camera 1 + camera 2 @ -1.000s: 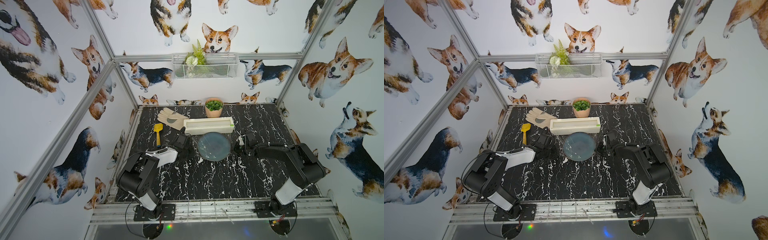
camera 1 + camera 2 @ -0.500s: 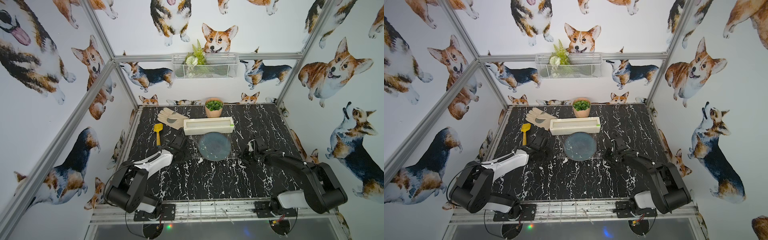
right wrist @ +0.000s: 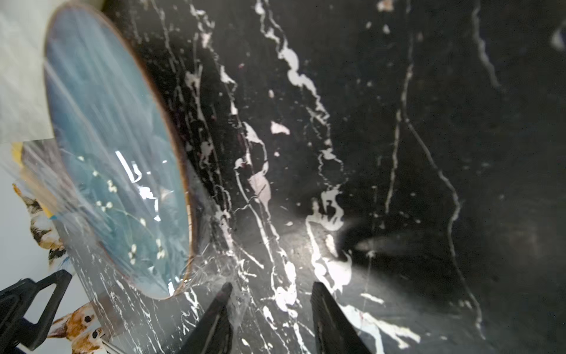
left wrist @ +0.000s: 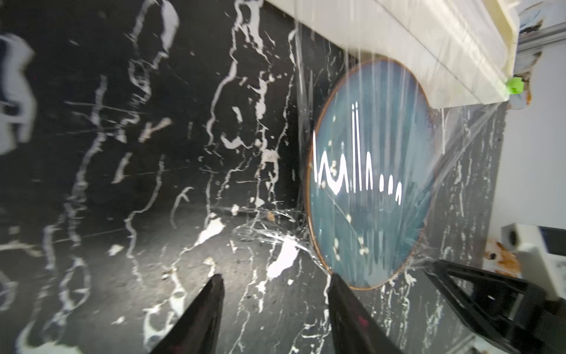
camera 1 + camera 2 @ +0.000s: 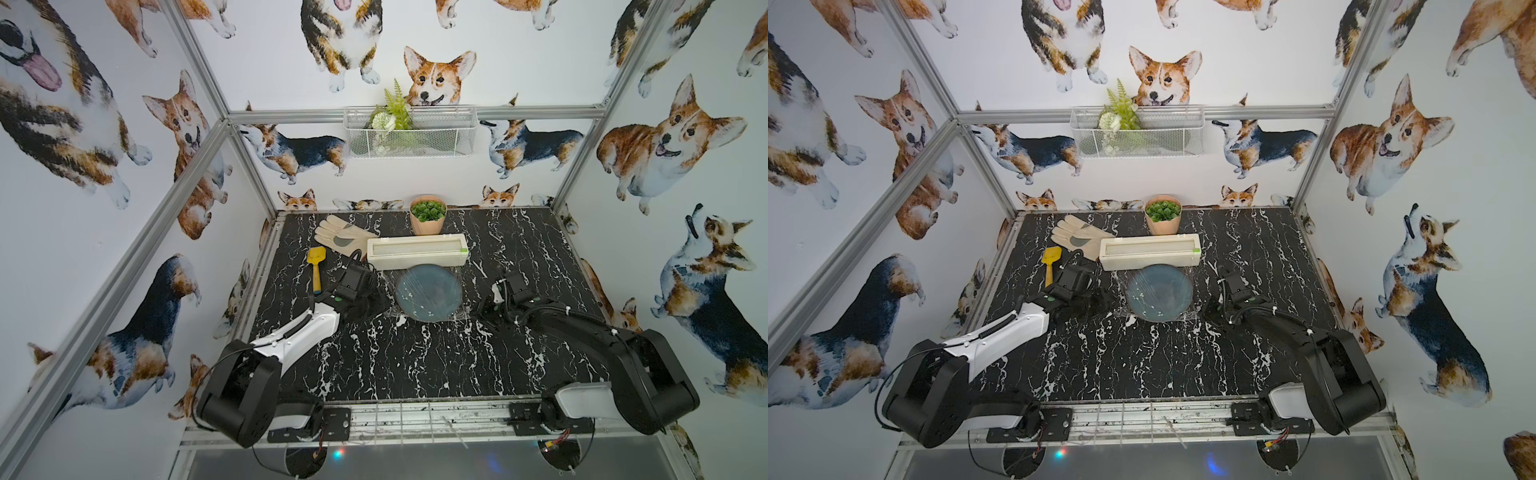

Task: Wrap the plate with plastic wrap
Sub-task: Cover the plate with plastic wrap, then pick up the plate at the center of the board.

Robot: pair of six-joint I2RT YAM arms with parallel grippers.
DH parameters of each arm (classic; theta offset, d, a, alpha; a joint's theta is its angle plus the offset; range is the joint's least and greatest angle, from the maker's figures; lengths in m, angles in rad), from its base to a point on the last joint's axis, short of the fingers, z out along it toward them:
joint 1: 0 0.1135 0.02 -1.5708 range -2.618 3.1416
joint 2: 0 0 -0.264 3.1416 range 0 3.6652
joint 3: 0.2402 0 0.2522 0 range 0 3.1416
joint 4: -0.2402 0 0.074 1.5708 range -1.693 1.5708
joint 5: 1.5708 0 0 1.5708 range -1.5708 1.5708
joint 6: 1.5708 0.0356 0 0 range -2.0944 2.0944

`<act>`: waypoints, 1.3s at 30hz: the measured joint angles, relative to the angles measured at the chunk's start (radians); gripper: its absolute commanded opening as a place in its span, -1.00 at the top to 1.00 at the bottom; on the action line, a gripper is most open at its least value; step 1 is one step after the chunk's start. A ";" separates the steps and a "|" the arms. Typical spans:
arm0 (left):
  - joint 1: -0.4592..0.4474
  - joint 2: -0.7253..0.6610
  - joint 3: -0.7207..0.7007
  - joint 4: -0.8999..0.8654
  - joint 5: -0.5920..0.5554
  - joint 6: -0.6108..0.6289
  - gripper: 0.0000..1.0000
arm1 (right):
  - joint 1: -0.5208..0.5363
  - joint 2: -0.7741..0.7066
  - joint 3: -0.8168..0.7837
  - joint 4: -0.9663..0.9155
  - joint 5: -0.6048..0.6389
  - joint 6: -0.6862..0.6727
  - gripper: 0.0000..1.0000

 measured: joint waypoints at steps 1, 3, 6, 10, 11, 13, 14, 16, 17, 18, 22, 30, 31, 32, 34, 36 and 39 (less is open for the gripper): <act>-0.004 0.024 0.001 0.025 0.021 -0.017 -0.14 | 0.000 0.016 0.000 0.000 -0.003 0.007 0.09; -0.012 0.067 0.005 0.068 0.054 -0.045 -0.12 | -0.003 0.041 0.000 0.000 -0.011 0.017 0.09; -0.026 0.124 0.008 0.134 0.086 -0.082 -0.10 | -0.012 0.047 -0.001 0.012 -0.021 0.025 0.07; -0.041 0.208 0.023 0.205 0.107 -0.121 -0.07 | -0.051 0.009 -0.037 0.055 -0.074 0.060 0.04; -0.046 0.228 0.026 0.220 0.113 -0.127 -0.06 | -0.064 -0.003 -0.046 0.064 -0.090 0.069 0.04; -0.056 0.276 0.032 0.256 0.121 -0.145 -0.03 | -0.089 -0.023 -0.057 0.074 -0.116 0.077 0.03; -0.060 0.298 0.033 0.275 0.124 -0.155 -0.02 | -0.097 -0.030 -0.058 0.074 -0.120 0.077 0.03; -0.068 0.335 0.041 0.338 0.142 -0.175 0.01 | -0.107 -0.040 -0.060 0.074 -0.132 0.075 0.02; -0.074 0.351 0.047 0.365 0.142 -0.183 0.03 | -0.112 -0.042 -0.061 0.073 -0.137 0.072 0.02; -0.079 0.365 0.053 0.384 0.148 -0.191 0.05 | -0.116 -0.043 -0.064 0.069 -0.142 0.069 0.02; -0.091 0.404 0.075 0.428 0.153 -0.210 0.21 | -0.135 -0.059 -0.070 0.040 -0.145 0.061 0.02; -0.092 0.399 0.091 0.424 0.134 -0.232 0.88 | -0.195 -0.152 -0.039 -0.121 -0.089 -0.042 -0.21; -0.093 0.388 0.095 0.427 0.137 -0.233 0.90 | -0.205 -0.160 -0.033 -0.146 -0.076 -0.068 -0.22; -0.094 0.383 0.098 0.429 0.135 -0.227 0.90 | -0.212 -0.164 -0.027 -0.169 -0.061 -0.082 -0.22; -0.095 0.380 0.100 0.423 0.133 -0.221 0.90 | -0.223 -0.171 -0.010 -0.224 -0.029 -0.110 -0.20; -0.096 0.370 0.100 0.415 0.129 -0.215 0.90 | -0.222 -0.184 0.007 -0.256 -0.021 -0.125 -0.12; -0.098 0.356 0.100 0.394 0.117 -0.208 0.90 | -0.202 -0.214 0.013 -0.237 -0.067 -0.111 0.00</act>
